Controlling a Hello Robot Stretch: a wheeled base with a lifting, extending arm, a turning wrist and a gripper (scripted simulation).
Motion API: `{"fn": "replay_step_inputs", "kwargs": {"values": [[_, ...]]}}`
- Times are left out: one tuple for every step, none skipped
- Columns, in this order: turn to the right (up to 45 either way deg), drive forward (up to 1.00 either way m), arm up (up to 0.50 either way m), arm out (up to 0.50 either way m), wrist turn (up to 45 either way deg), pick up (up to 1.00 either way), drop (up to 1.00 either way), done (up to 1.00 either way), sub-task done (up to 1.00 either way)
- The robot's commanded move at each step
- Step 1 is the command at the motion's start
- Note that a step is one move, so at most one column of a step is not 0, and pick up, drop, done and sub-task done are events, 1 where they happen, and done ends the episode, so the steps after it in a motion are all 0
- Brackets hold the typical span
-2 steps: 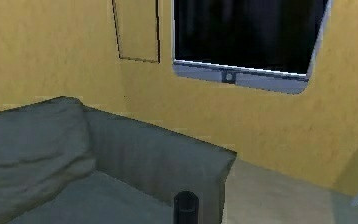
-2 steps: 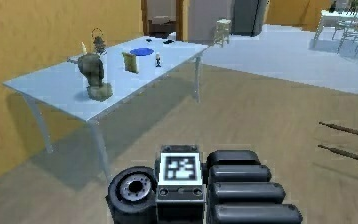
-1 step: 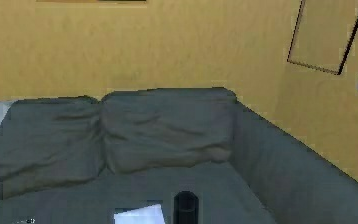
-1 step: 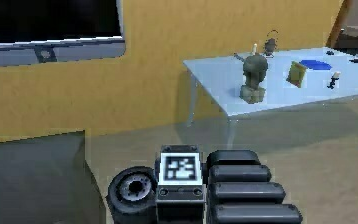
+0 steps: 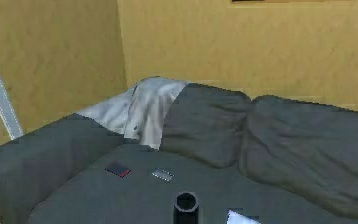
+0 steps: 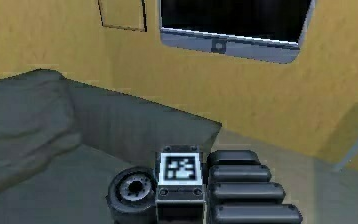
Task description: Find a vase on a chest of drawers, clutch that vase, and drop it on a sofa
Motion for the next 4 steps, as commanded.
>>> {"fn": "replay_step_inputs", "kwargs": {"values": [[-45.0,0.00,0.00,0.00,0.0,0.00,0.00,0.00,0.00],[-12.0,0.00,0.00,0.00,0.0,0.00,0.00,0.00,0.00],[0.0,0.45,0.00,0.00,0.0,0.00,0.00,0.00,0.00],[0.0,0.00,0.00,0.40,0.0,0.00,0.00,0.00,0.00]]}}
